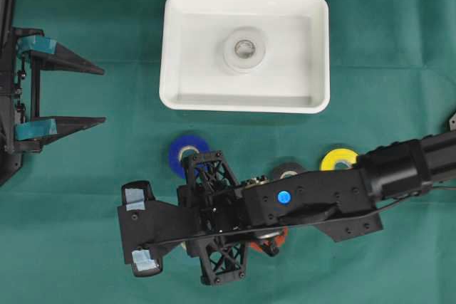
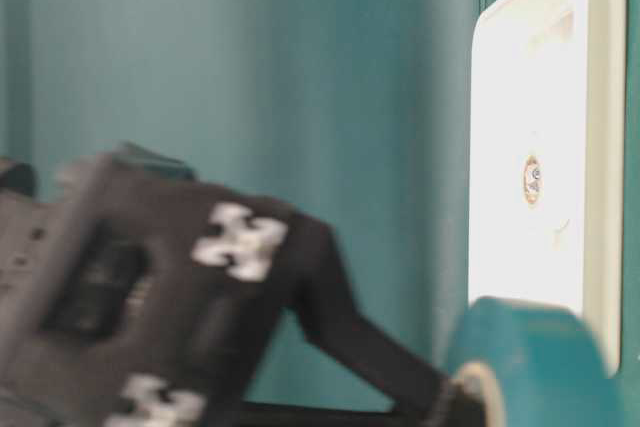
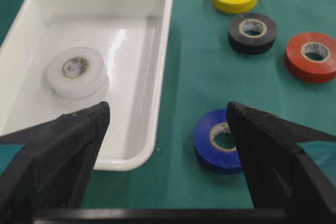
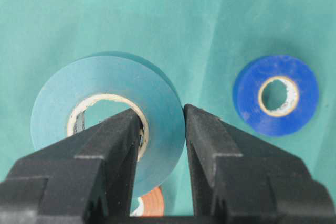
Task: Pick up the tape from a random location and place it into the white case.
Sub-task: 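Insert the right fingers into the teal roll's core and spread them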
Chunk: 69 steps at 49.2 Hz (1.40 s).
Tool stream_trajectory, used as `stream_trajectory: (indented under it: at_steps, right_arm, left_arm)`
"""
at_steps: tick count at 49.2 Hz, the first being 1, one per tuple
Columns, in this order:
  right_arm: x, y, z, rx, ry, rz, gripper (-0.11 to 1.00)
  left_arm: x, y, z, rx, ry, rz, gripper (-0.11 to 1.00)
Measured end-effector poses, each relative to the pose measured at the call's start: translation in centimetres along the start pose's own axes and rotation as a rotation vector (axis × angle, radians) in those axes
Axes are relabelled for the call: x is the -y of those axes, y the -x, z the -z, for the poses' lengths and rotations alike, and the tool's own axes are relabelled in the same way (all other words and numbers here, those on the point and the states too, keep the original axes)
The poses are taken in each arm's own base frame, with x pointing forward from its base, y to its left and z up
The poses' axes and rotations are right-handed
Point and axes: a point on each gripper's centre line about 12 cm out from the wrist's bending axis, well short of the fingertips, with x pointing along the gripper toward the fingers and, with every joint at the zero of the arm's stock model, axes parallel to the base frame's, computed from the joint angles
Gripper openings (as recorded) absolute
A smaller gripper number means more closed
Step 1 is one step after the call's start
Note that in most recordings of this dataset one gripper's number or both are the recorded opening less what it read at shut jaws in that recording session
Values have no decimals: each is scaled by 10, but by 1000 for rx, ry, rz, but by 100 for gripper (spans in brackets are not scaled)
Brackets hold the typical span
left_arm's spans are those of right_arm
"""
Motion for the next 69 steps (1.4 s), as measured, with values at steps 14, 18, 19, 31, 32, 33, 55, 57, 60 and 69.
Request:
stream_trajectory:
  at_steps: [14, 18, 19, 31, 32, 33, 55, 57, 60, 69]
  right_arm:
    - [0, 24, -9, 13, -6, 1, 27]
    - [1, 30, -11, 13, -9, 3, 27]
    - [1, 33, -12, 17, -10, 4, 27]
    - [2, 56, -18, 30, -14, 6, 27]
    - [2, 58, -18, 30, -14, 6, 27]
    - [3, 57, -18, 28, -16, 7, 27]
    - [2, 58, -18, 26, -14, 9, 27]
    - [2, 58, -17, 25, -15, 7, 27]
    - [3, 58, -18, 25, -16, 8, 27]
    - [2, 58, -18, 26, -14, 9, 27]
  left_arm:
    - [0, 0, 0, 0, -2, 0, 98]
    - [0, 0, 0, 0, -2, 0, 98]
    - [0, 0, 0, 0, -2, 0, 98]
    - [0, 0, 0, 0, -6, 0, 98]
    - [0, 0, 1, -2, -3, 0, 98]
    - [0, 0, 0, 0, -5, 0, 98]
    - [0, 0, 0, 0, -3, 0, 98]
    - [0, 0, 0, 0, -5, 0, 98]
    - [0, 0, 0, 0, -5, 0, 98]
    - [0, 0, 0, -2, -3, 0, 98]
